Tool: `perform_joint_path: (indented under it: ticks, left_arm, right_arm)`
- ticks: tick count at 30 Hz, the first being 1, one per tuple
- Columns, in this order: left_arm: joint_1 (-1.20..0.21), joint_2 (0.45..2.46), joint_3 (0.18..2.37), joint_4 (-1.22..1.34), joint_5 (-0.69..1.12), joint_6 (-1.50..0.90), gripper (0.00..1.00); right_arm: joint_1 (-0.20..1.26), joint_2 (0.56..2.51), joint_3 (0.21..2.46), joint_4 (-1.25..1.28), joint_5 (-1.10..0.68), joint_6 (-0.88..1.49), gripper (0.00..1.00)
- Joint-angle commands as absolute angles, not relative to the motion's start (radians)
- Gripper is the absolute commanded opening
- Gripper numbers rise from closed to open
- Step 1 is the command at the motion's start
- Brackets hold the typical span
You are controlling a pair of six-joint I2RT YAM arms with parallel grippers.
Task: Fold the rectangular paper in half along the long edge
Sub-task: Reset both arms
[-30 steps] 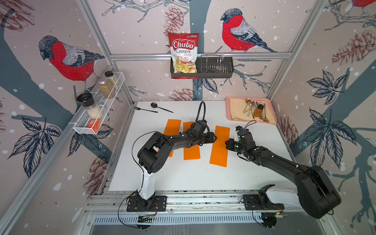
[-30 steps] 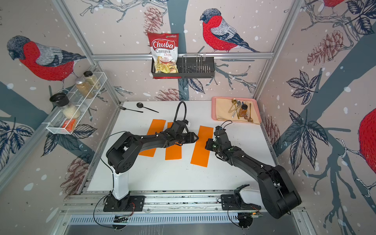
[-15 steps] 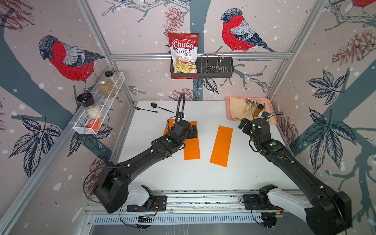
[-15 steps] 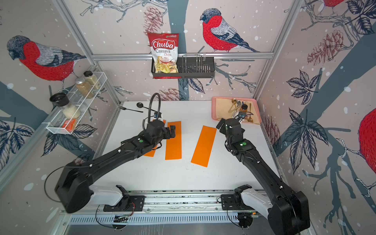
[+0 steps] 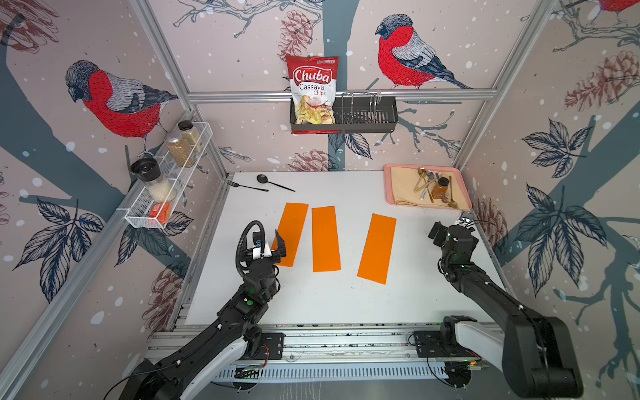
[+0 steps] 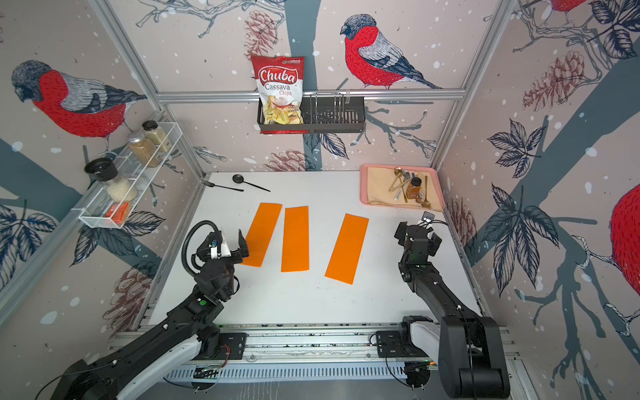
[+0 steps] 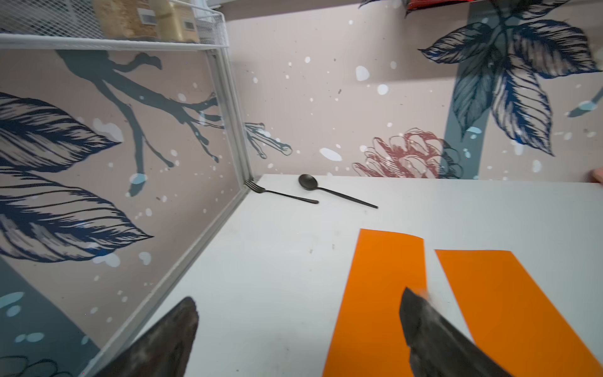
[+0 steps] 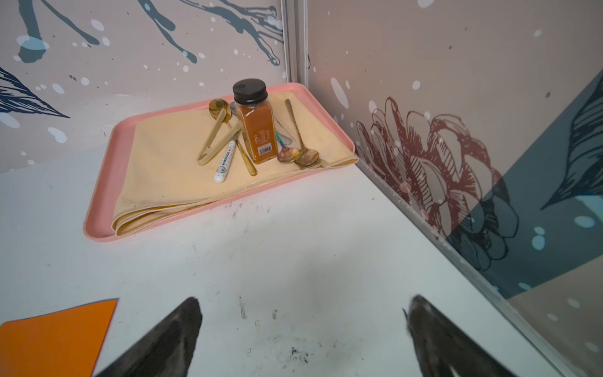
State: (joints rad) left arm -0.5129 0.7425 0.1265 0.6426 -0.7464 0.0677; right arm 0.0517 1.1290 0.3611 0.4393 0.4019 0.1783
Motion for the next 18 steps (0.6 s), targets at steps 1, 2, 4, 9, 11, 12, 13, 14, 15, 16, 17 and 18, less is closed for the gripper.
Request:
perform_joint_path:
  ticks: [1,2,4,9,11,12,13,14,15,16,17,18]
  left_arm:
    - [-0.472,0.812,0.089,0.848,-0.695,0.137,0.99]
    - [-0.459,0.847,0.088,0.854,-0.679,0.124,0.99]
    - [-0.406,0.910,0.090,0.872,-0.638,0.083,0.98]
    - [-0.168,1.084,0.122,0.953,-0.426,-0.047,0.99]
    - [-0.087,1.176,0.157,0.986,-0.319,-0.077,0.98]
    - [-0.062,1.212,0.169,1.002,-0.286,-0.085,0.99]
    - [-0.036,1.250,0.173,1.048,-0.235,-0.092,0.99]
    - [-0.025,1.282,0.172,1.102,-0.192,-0.073,0.99]
    - [-0.025,1.319,0.173,1.172,-0.174,-0.053,0.98]
    - [-0.025,1.361,0.176,1.237,-0.150,-0.015,0.99]
    - [-0.023,1.396,0.178,1.275,-0.132,-0.001,0.99]
    - [-0.014,1.428,0.191,1.273,-0.106,-0.002,0.99]
  right_arm:
    - [0.050,1.184,0.310,0.677,0.330,0.149,1.00]
    - [0.049,1.199,0.278,0.757,0.323,0.146,1.00]
    - [0.046,1.244,0.230,0.900,0.337,0.164,1.00]
    - [0.042,1.364,0.200,1.166,0.299,0.106,1.00]
    - [0.023,1.406,0.209,1.182,0.309,0.132,1.00]
    - [0.013,1.431,0.193,1.214,0.303,0.147,1.00]
    - [0.011,1.466,0.158,1.314,0.297,0.144,1.00]
    - [0.013,1.502,0.126,1.412,0.278,0.128,1.00]
    - [0.017,1.550,0.092,1.550,0.244,0.102,1.00]
    - [0.032,1.544,0.081,1.577,0.243,0.084,1.00]
    - [0.040,1.525,0.088,1.532,0.247,0.076,1.00]
    - [0.041,1.516,0.102,1.491,0.235,0.075,1.00]
